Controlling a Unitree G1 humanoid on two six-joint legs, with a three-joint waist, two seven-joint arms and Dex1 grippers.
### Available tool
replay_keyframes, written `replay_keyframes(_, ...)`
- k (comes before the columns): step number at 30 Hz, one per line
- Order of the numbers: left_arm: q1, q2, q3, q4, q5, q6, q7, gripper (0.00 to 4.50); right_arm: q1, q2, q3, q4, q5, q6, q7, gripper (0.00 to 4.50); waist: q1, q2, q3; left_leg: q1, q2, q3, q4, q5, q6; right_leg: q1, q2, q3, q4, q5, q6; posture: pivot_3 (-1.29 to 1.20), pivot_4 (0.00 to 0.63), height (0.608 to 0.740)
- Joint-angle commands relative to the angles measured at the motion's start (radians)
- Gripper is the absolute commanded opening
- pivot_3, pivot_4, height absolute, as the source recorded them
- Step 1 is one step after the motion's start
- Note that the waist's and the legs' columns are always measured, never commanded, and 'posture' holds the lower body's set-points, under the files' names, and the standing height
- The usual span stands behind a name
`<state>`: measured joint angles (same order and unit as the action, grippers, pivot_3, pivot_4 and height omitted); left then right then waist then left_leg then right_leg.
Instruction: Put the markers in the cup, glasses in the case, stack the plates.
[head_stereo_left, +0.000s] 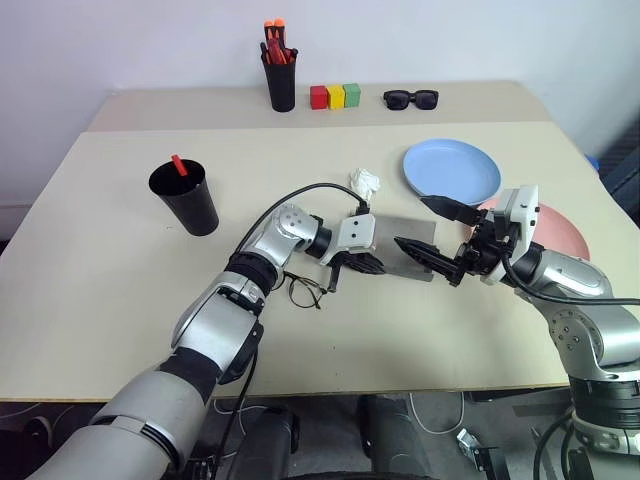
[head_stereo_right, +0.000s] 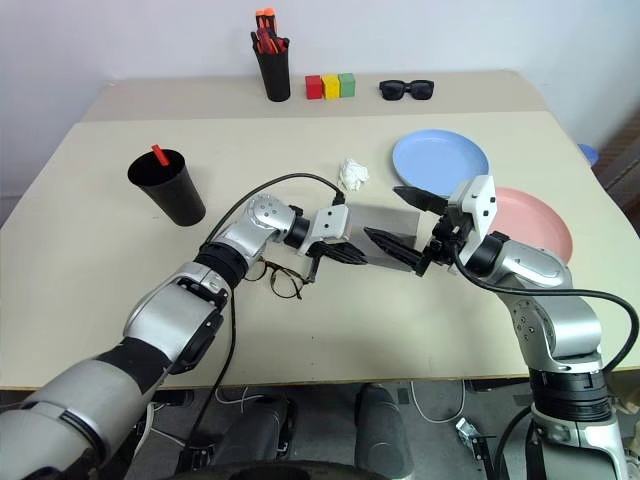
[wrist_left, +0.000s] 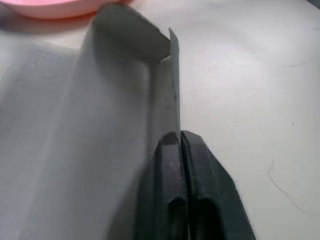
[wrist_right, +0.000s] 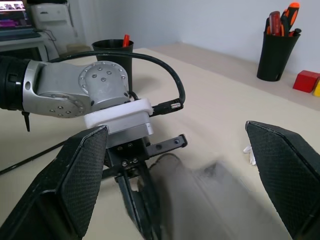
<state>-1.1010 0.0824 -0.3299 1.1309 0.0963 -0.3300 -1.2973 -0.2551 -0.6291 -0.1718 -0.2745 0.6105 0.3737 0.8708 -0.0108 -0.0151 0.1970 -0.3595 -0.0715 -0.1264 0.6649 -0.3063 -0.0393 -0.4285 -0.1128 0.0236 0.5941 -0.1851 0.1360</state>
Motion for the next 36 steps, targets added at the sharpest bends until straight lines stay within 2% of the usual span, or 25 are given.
replay_keyframes(1,-0.028,0.021,0.029,-0.031,-0.014,0.017,-0.029,0.08,-0.01,0.005,-0.006,-0.027,-0.001,-0.024,0.002,4.5,-0.001,0.0,0.0,0.0,0.0,0.0,0.0,0.0,0.0,0.0,0.0,0.0,0.0,0.0,0.0,0.0,0.15,0.74)
replay_keyframes(4,-0.026,0.064,0.037,-0.065,-0.022,0.049,-0.074,0.08,-0.008,0.003,-0.009,-0.027,-0.003,-0.027,0.002,4.5,-0.004,0.0,0.0,0.0,0.0,0.0,0.0,0.0,0.0,0.0,0.0,0.0,0.0,0.0,0.0,0.0,0.15,0.74)
replay_keyframes(8,-0.01,0.168,0.055,-0.125,-0.033,0.125,-0.13,0.08,-0.002,0.001,-0.01,-0.028,-0.003,-0.029,0.007,4.5,-0.005,0.0,0.0,0.0,0.0,0.0,0.0,0.0,0.0,0.0,0.0,0.0,0.001,0.0,0.0,0.0,0.15,0.74)
replay_keyframes(14,0.017,0.285,0.107,-0.163,-0.05,0.192,-0.111,0.08,-0.008,0.008,0.002,-0.023,-0.008,-0.031,0.01,4.5,0.0,0.0,0.0,0.0,0.0,0.0,0.0,0.0,0.0,0.0,0.0,0.0,0.001,0.0,0.0,0.0,0.15,0.74)
replay_keyframes(19,0.045,0.265,0.134,-0.17,-0.082,0.229,-0.096,0.08,-0.029,0.017,0.017,-0.006,-0.016,-0.033,0.016,4.5,0.001,0.0,0.0,0.0,0.0,-0.001,0.0,0.0,0.0,0.0,0.0,0.0,0.001,0.0,0.0,0.0,0.15,0.74)
replay_keyframes(26,0.057,0.253,0.111,-0.16,-0.045,0.193,-0.092,0.08,-0.033,0.013,0.013,-0.006,-0.014,-0.029,0.025,4.5,-0.005,0.0,0.0,0.0,0.0,-0.001,0.0,0.0,0.0,0.0,0.0,0.0,0.001,0.0,0.0,0.0,0.15,0.74)
replay_keyframes(29,0.06,0.255,0.105,-0.157,-0.037,0.15,-0.094,0.95,-0.027,0.012,0.011,-0.006,-0.015,-0.029,0.025,4.5,-0.002,0.0,0.0,0.0,0.0,-0.001,0.0,0.0,0.0,0.0,0.0,0.0,0.001,0.0,0.0,0.0,0.15,0.74)
replay_keyframes(33,0.058,0.258,0.115,-0.17,-0.049,0.105,-0.102,3.01,-0.028,0.014,0.011,-0.007,-0.013,-0.027,0.021,4.5,-0.001,0.0,0.0,0.0,0.0,-0.001,0.0,0.0,0.0,0.0,0.0,0.0,0.001,0.0,0.0,0.0,0.15,0.74)
replay_keyframes(36,0.044,0.267,0.155,-0.25,-0.111,0.15,-0.131,4.47,-0.035,0.016,0.019,-0.013,-0.012,-0.02,0.018,4.5,-0.001,0.0,0.0,0.0,0.0,-0.001,0.0,0.0,0.0,0.0,0.0,0.0,0.001,0.0,0.0,0.0,0.15,0.74)
